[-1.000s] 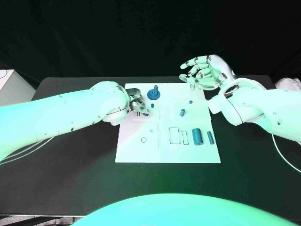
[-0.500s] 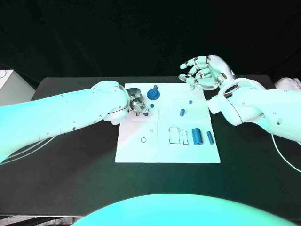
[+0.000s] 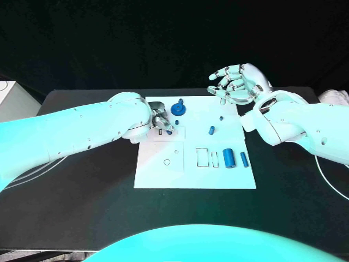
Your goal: Assemble the parts on the task board
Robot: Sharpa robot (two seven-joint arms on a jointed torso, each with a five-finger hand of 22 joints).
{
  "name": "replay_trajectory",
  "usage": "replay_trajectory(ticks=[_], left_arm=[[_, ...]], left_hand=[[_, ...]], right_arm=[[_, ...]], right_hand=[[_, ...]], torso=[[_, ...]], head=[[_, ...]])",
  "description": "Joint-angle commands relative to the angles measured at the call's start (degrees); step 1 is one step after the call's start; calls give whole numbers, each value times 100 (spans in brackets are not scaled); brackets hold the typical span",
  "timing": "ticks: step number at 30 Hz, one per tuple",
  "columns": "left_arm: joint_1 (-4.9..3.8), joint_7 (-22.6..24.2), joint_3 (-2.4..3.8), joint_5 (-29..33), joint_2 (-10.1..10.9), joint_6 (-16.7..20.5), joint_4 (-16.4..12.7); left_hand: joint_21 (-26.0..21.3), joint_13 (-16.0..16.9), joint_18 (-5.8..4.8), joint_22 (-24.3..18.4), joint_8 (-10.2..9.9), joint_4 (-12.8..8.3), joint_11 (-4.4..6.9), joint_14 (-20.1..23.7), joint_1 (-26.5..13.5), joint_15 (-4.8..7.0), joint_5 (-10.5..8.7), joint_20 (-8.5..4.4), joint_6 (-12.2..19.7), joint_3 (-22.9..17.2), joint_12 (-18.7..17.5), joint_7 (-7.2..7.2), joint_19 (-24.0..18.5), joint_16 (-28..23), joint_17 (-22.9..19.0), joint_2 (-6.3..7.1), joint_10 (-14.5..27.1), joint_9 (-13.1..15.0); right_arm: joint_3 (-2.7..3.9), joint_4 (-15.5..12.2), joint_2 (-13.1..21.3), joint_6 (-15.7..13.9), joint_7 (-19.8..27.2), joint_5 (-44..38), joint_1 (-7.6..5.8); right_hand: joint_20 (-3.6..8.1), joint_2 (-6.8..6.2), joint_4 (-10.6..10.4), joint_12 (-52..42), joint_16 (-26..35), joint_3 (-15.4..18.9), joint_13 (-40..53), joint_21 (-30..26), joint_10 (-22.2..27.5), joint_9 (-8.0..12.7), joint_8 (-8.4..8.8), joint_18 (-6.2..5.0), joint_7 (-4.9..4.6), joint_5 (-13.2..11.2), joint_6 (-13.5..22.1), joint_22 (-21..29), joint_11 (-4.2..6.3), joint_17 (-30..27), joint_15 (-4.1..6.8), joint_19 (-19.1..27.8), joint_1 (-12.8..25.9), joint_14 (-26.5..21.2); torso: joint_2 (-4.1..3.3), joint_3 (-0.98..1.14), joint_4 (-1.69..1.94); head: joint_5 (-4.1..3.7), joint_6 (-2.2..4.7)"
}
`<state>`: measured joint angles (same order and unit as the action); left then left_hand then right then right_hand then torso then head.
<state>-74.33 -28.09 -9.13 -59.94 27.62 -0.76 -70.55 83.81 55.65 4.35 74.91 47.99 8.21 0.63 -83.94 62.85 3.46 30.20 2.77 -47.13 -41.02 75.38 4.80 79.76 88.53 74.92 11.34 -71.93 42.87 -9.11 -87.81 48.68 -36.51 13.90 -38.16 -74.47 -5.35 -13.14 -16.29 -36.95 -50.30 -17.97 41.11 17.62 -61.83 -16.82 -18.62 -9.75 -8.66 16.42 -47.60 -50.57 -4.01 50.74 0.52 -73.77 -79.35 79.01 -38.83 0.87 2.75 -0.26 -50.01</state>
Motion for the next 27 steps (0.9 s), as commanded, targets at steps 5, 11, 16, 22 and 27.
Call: replay_trajectory(ticks=[5, 11, 16, 22, 27], left_arm=[[61, -41, -30, -4, -61, -373, -18], [65, -60, -32, -12, -57, -365, -11], [66, -65, -33, -15, -57, -284, 4], [66, -61, -33, -14, -70, -196, 25], [66, -52, -33, 0, -76, -166, 36]], left_hand=[[25, 19, -98, 102, -25, -1144, 0, -522, -5, 50, 54, -25, -150, -1105, 14, -110, 29, 10, 1228, 29, -42, 7], [24, 23, -98, 100, -26, -1145, 2, -523, -8, 51, 70, -27, -155, -1101, 16, -112, 28, 12, 1231, 32, -47, 10], [24, 15, -98, 102, -29, -1135, 3, -521, -21, 52, 85, -28, -161, -1092, 12, -113, 29, 9, 1225, 30, -49, 13], [24, -12, -99, 104, -40, -1101, 2, -520, -62, 51, 77, -29, -157, -1057, -6, -113, 30, 6, 1219, 27, -43, 22], [-12, 61, -100, 92, -81, -840, 76, -522, -277, 91, -43, -52, -114, -435, 8, -225, 26, 5, 1222, 62, -140, 98]], right_arm=[[2, 1, -9, 68, 41, -14, 2], [2, 2, -8, 68, 43, -14, 2], [2, 0, -5, 67, 44, -14, 2], [2, -2, -4, 67, 45, -14, 2], [2, -1, -3, 67, 46, -14, 2]], right_hand=[[6, 7, 13, 5, 5, -33, -3, -16, 52, 7, -18, -68, -31, 24, 13, 5, 5, 7, 1, -29, 56, -34], [6, 7, 13, 5, 5, -33, -3, -16, 52, 7, -18, -68, -31, 24, 13, 5, 5, 7, 1, -29, 56, -34], [6, 7, 13, 5, 5, -33, -3, -16, 52, 7, -18, -68, -31, 24, 13, 5, 5, 7, 1, -29, 56, -34], [7, 5, 20, -4, 39, -42, -24, -43, 54, 9, -27, -68, -30, 28, 21, 40, 6, 14, 3, -51, 64, -25], [7, 5, 20, -4, 39, -42, -24, -43, 54, 9, -27, -68, -30, 28, 21, 40, 6, 14, 3, -51, 64, -25]], torso=[[10, 0, 7], [9, -1, 3], [10, -5, 8], [6, -8, 6], [9, -7, 6]], head=[[-11, 1], [-12, 1], [-17, 1], [-16, 1], [-22, 1]])
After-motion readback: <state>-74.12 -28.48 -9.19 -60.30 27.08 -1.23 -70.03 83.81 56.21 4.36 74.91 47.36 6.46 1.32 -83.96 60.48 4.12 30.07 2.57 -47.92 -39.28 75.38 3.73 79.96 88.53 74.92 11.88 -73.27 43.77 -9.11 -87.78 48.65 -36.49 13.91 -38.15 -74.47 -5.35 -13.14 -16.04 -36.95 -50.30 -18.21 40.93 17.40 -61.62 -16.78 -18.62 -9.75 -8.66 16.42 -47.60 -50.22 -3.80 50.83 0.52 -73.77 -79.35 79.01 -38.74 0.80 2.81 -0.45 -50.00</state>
